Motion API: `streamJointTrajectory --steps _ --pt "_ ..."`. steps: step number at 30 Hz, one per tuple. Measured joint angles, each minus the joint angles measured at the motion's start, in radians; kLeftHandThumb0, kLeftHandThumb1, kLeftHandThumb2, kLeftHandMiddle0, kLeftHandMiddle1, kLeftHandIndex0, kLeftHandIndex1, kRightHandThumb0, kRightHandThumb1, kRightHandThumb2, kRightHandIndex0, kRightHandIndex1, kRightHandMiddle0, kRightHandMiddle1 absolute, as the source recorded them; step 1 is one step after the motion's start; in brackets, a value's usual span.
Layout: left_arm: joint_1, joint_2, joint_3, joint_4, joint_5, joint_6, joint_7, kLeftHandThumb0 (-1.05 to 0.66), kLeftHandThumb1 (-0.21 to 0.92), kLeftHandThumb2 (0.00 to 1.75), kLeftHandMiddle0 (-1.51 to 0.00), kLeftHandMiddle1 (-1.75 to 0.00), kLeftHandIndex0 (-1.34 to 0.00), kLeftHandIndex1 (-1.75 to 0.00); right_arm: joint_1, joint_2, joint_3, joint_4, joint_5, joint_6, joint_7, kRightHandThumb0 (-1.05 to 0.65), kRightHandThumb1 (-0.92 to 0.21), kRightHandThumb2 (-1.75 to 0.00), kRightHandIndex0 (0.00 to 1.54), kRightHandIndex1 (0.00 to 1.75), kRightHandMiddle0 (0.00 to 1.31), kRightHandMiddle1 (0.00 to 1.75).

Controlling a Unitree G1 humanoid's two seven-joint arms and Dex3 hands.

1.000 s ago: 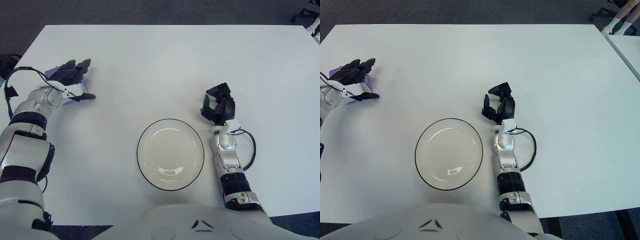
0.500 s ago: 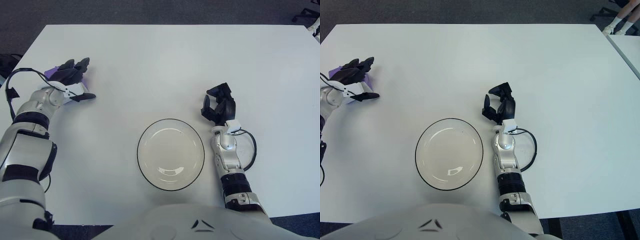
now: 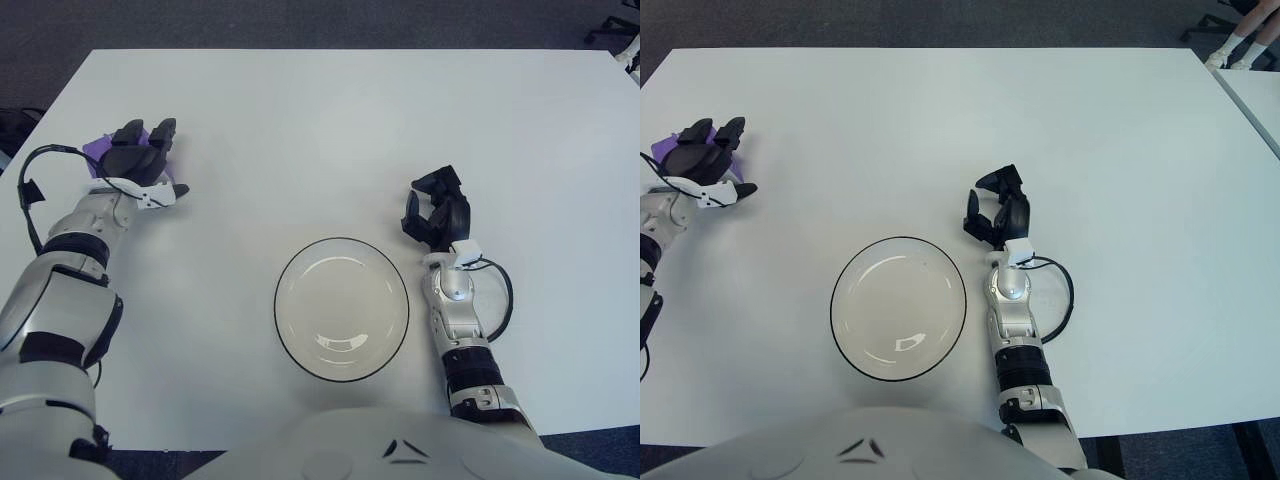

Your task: Put the tissue paper into the plate.

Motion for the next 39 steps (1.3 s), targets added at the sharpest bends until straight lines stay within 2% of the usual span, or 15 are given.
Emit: streamJointTrajectory --steps 2,5,6,8,9,11,15,21,24,30,39 --pt "-0.004 -0.014 -0.010 0.002 0.005 0.033 0.015 -0.35 0.07 1.31 -0.23 -1.69 -0.04 -1.64 0.001 0.000 -0.001 0.000 0.000 0.000 0.002 -0.41 -0.56 -1.02 0.62 1.56 0.42 1.75" --pt "-0.011 -0.036 -0.032 0.006 0.023 0.089 0.025 0.20 0.22 1.32 -0.49 -1.73 -0.16 -1.71 0.001 0.000 -0.005 0.000 0.000 0.000 0.003 -0.41 -0.56 -1.02 0.63 1.56 0.42 1.75" --pt "-0.014 -0.041 -0.039 0.006 0.030 0.103 0.027 0.30 0.24 1.33 -0.53 -1.74 -0.19 -1.72 0.002 0.000 -0.005 0.000 0.000 0.000 0.004 -0.41 -0.56 -1.02 0.63 1.56 0.42 1.75" --pt "-0.022 -0.050 -0.055 0.007 0.044 0.133 0.027 0.39 0.25 1.35 -0.58 -1.74 -0.25 -1.73 0.002 0.000 -0.006 0.000 -0.001 0.000 0.004 -0.41 -0.56 -1.02 0.63 1.56 0.43 1.75" --pt "-0.024 -0.053 -0.062 0.008 0.048 0.146 0.028 0.25 0.23 1.39 -0.63 -1.73 -0.33 -1.74 0.002 0.000 -0.007 0.000 -0.001 0.001 0.004 -0.41 -0.55 -1.02 0.63 1.56 0.43 1.75" --pt "-0.027 -0.056 -0.072 0.009 0.057 0.165 0.028 0.13 0.21 1.42 -0.67 -1.73 -0.40 -1.74 0.003 0.000 -0.008 0.000 -0.001 0.001 0.003 -0.41 -0.55 -1.03 0.63 1.57 0.43 1.75" --pt "-0.029 -0.060 -0.086 0.010 0.070 0.193 0.030 0.03 0.13 1.52 -0.74 -1.74 -0.51 -1.72 0.003 0.000 -0.011 0.000 -0.002 0.002 0.003 -0.41 -0.55 -1.03 0.64 1.57 0.43 1.75" --pt "-0.031 -0.064 -0.095 0.010 0.076 0.222 0.030 0.00 0.08 1.55 -0.78 -1.75 -0.61 -1.63 0.004 0.000 -0.014 0.000 -0.002 0.001 0.002 -0.41 -0.54 -1.04 0.64 1.57 0.44 1.75" --pt "-0.031 -0.065 -0.099 0.011 0.077 0.233 0.030 0.00 0.04 1.61 -0.81 -1.75 -0.64 -1.65 0.004 0.000 -0.015 0.000 -0.002 0.001 0.002 -0.42 -0.54 -1.05 0.64 1.58 0.44 1.75" --pt "-0.030 -0.065 -0.107 0.012 0.077 0.244 0.032 0.00 0.05 1.61 -0.82 -1.69 -0.60 -1.73 0.005 0.000 -0.017 0.000 -0.002 0.001 0.003 -0.42 -0.53 -1.05 0.64 1.59 0.44 1.75" --pt "-0.027 -0.060 -0.107 0.012 0.077 0.233 0.036 0.00 0.04 1.60 -0.87 -1.60 -0.60 -1.75 0.005 0.000 -0.018 0.000 -0.002 0.000 0.002 -0.41 -0.54 -1.04 0.63 1.59 0.44 1.75"
